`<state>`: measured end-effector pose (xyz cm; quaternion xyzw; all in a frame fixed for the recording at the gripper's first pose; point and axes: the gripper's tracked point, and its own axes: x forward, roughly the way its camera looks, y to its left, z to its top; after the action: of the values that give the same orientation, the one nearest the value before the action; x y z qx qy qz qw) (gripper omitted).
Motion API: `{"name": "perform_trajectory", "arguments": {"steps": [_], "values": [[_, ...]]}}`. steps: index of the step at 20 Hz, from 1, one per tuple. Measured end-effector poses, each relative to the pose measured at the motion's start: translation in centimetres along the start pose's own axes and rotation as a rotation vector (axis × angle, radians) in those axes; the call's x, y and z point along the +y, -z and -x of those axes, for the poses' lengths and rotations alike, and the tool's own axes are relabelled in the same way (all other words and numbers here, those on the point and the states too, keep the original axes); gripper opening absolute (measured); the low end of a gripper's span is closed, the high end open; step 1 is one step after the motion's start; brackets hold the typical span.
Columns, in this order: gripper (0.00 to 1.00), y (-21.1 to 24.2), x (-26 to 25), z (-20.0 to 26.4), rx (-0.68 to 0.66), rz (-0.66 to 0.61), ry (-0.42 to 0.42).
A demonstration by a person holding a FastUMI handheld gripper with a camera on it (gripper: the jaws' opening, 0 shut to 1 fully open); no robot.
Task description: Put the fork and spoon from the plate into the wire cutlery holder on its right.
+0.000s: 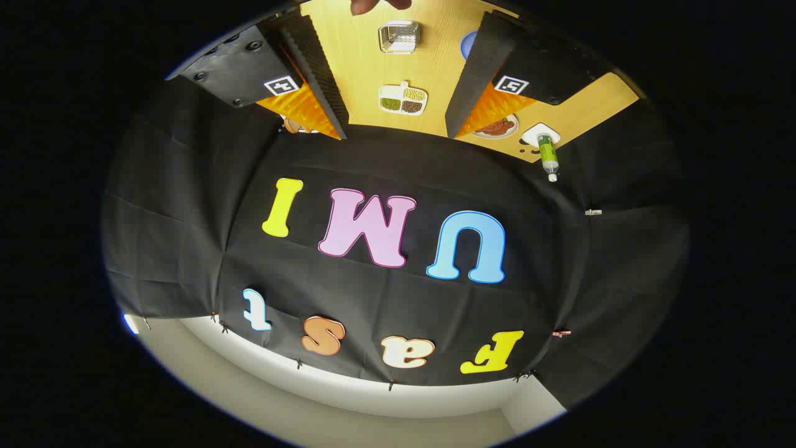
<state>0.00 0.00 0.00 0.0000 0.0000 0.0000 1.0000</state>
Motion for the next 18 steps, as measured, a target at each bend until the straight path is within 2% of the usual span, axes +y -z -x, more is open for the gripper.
{"name": "perform_trajectory", "arguments": {"steps": [10, 18], "values": [[0.98, 0.5, 0.7, 0.2, 0.017, 0.024, -0.012], [0.98, 1.1, 2.1, -0.2, 0.048, -0.017, -0.036]]}}
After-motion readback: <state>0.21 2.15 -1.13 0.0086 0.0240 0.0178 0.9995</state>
